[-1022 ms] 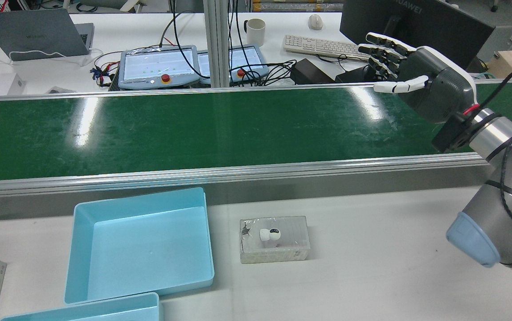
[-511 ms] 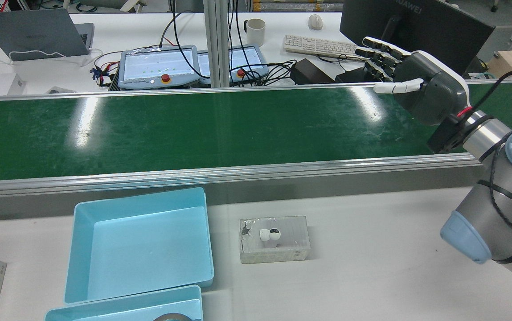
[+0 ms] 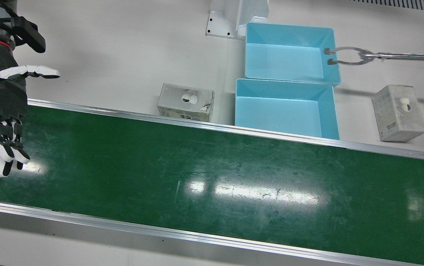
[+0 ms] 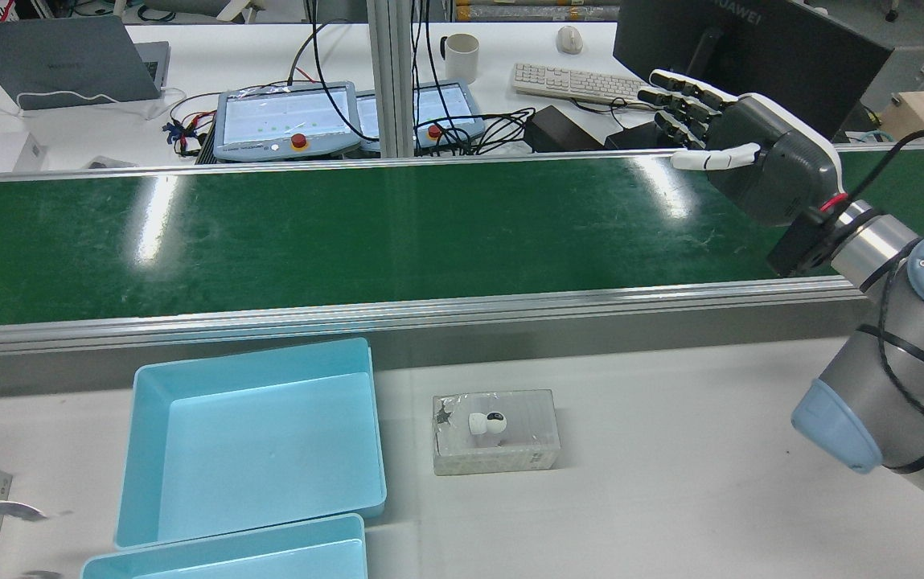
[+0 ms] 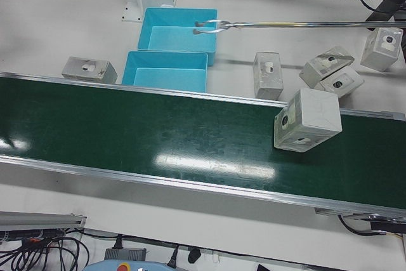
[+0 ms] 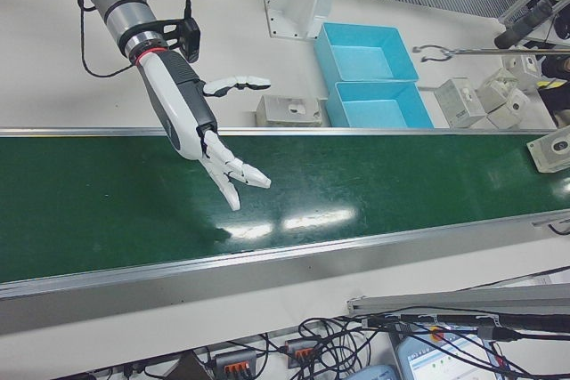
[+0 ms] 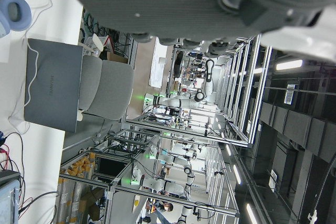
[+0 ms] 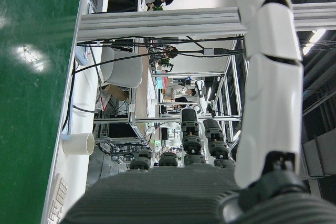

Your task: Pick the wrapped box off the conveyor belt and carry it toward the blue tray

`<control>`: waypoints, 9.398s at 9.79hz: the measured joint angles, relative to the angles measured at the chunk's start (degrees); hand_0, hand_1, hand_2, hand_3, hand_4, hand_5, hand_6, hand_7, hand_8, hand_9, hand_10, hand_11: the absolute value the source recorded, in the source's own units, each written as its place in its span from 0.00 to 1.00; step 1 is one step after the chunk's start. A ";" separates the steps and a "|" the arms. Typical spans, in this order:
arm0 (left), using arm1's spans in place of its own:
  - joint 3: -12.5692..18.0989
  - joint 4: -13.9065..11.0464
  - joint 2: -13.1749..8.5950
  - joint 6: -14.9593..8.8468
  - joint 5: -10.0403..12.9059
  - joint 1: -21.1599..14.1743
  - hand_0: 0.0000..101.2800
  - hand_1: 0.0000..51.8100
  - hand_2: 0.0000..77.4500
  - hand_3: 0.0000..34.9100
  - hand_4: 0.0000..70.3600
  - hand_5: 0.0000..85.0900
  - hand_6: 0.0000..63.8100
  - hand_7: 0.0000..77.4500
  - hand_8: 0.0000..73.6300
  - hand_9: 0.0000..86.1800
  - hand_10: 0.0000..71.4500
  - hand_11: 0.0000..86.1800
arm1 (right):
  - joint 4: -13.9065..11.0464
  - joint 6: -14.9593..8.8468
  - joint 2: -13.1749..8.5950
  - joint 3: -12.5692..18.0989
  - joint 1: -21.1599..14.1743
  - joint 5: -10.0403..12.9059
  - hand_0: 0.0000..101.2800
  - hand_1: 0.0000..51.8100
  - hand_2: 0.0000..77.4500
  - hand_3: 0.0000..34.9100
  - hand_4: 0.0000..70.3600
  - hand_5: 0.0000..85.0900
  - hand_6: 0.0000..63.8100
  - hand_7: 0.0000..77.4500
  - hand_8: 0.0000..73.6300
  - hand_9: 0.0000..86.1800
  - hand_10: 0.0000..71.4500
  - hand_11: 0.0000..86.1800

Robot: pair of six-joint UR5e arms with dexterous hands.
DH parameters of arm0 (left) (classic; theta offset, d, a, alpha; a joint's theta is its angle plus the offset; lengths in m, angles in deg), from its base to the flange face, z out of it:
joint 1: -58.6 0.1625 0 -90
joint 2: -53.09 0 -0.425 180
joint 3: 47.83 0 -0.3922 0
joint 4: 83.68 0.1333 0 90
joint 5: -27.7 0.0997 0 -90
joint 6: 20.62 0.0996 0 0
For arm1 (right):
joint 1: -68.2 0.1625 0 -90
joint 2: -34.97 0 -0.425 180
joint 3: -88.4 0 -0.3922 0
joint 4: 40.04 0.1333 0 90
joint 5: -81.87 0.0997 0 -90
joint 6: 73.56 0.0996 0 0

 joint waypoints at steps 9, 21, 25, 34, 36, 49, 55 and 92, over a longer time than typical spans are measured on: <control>0.00 0.00 0.00 0.00 0.00 0.00 0.00 0.00 0.01 0.00 0.00 0.01 0.00 0.01 0.01 0.00 0.00 0.01 | 4.83 -0.28 0.18 -2.64 -0.11 -0.35 0.47 0.32 0.23 0.02 0.21 0.14 0.10 0.22 0.01 0.06 0.04 0.08; 0.00 0.00 0.00 0.00 0.00 0.00 0.00 0.00 0.01 0.00 0.00 0.01 0.00 0.01 0.01 0.00 0.01 0.01 | 4.83 0.15 0.60 -2.58 -0.59 -1.59 0.48 0.34 0.22 0.02 0.18 0.14 0.09 0.23 0.01 0.07 0.05 0.06; 0.00 0.00 0.00 0.00 0.00 0.00 0.00 0.00 0.01 0.00 0.00 0.01 0.00 0.01 0.01 0.00 0.01 0.00 | 4.80 0.37 0.60 -2.40 -0.54 -1.84 0.48 0.29 0.16 0.02 0.16 0.14 0.09 0.25 0.01 0.06 0.03 0.06; 0.00 0.00 0.00 0.00 0.00 0.00 0.00 0.00 0.01 0.00 0.00 0.01 0.00 0.01 0.01 0.00 0.00 0.01 | 4.76 0.35 0.60 -2.81 -0.65 -2.11 0.47 0.24 0.08 0.02 0.17 0.14 0.09 0.25 0.01 0.06 0.03 0.04; 0.00 0.00 0.00 0.00 0.00 0.00 0.00 0.00 0.01 0.00 0.00 0.01 0.00 0.01 0.01 0.00 0.00 0.01 | 4.80 0.35 0.60 -2.78 -0.69 -2.12 0.47 0.24 0.11 0.02 0.17 0.14 0.09 0.23 0.01 0.06 0.03 0.05; 0.00 0.00 0.00 0.00 0.00 0.00 0.00 0.00 0.01 0.00 0.00 0.01 0.00 0.01 0.01 0.00 0.01 0.00 | 4.80 0.40 0.60 -2.76 -0.70 -2.37 0.47 0.24 0.13 0.02 0.17 0.14 0.09 0.26 0.01 0.06 0.02 0.05; 0.00 0.00 0.00 0.00 0.00 0.00 0.00 0.00 0.01 0.00 0.00 0.01 0.00 0.01 0.01 0.00 0.00 0.00 | 4.70 0.71 0.45 -2.31 -0.83 -2.22 0.47 0.26 0.15 0.02 0.21 0.16 0.11 0.28 0.01 0.06 0.02 0.04; 0.00 0.00 0.00 0.00 0.00 0.00 0.00 0.00 0.01 0.00 0.00 0.01 0.00 0.01 0.01 0.00 0.01 0.00 | -1.48 0.59 -15.71 -9.24 -13.37 6.14 0.49 0.37 0.28 0.12 0.29 0.22 0.19 0.38 0.02 0.08 0.01 0.02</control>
